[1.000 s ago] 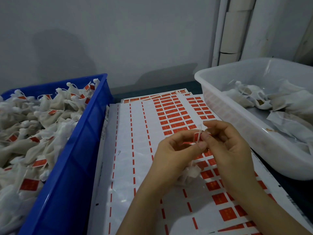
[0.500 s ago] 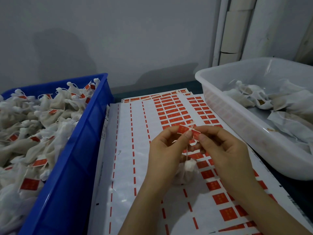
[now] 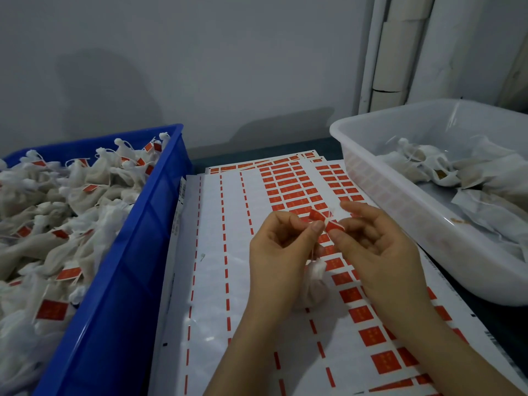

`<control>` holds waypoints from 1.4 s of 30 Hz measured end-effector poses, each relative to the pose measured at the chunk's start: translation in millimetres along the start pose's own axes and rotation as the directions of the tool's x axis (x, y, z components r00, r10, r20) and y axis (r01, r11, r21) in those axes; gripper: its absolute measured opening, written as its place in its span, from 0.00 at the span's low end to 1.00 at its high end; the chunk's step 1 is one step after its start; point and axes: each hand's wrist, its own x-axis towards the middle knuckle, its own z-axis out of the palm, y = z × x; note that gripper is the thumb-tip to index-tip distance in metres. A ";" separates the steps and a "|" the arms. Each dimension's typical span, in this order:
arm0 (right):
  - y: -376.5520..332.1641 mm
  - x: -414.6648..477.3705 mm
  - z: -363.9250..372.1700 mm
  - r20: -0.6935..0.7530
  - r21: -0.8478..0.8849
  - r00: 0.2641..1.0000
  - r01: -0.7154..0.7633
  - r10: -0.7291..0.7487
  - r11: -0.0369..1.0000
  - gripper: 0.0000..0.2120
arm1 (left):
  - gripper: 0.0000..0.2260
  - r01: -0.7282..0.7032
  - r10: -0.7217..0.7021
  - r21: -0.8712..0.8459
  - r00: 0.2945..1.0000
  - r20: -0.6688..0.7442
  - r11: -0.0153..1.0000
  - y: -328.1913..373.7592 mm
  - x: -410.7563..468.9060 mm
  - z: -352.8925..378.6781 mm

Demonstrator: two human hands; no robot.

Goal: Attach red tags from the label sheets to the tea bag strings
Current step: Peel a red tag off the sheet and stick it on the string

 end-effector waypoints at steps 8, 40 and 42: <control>0.5 -0.4 -2.9 0.038 -0.053 0.999 -0.014 0.016 0.998 0.09 | 0.07 0.007 -0.006 -0.022 0.999 0.049 1.000 2.1 -2.0 -0.6; -1.9 -1.9 -1.7 0.001 -0.066 0.999 0.038 -0.038 0.997 0.19 | 0.07 0.071 -0.070 -0.033 0.997 0.045 0.997 -0.3 -0.4 -0.7; -0.6 -1.6 -2.3 -0.009 -0.036 0.999 0.032 -0.033 0.999 0.18 | 0.08 0.088 -0.087 -0.032 0.996 0.030 0.996 -1.1 0.0 -0.7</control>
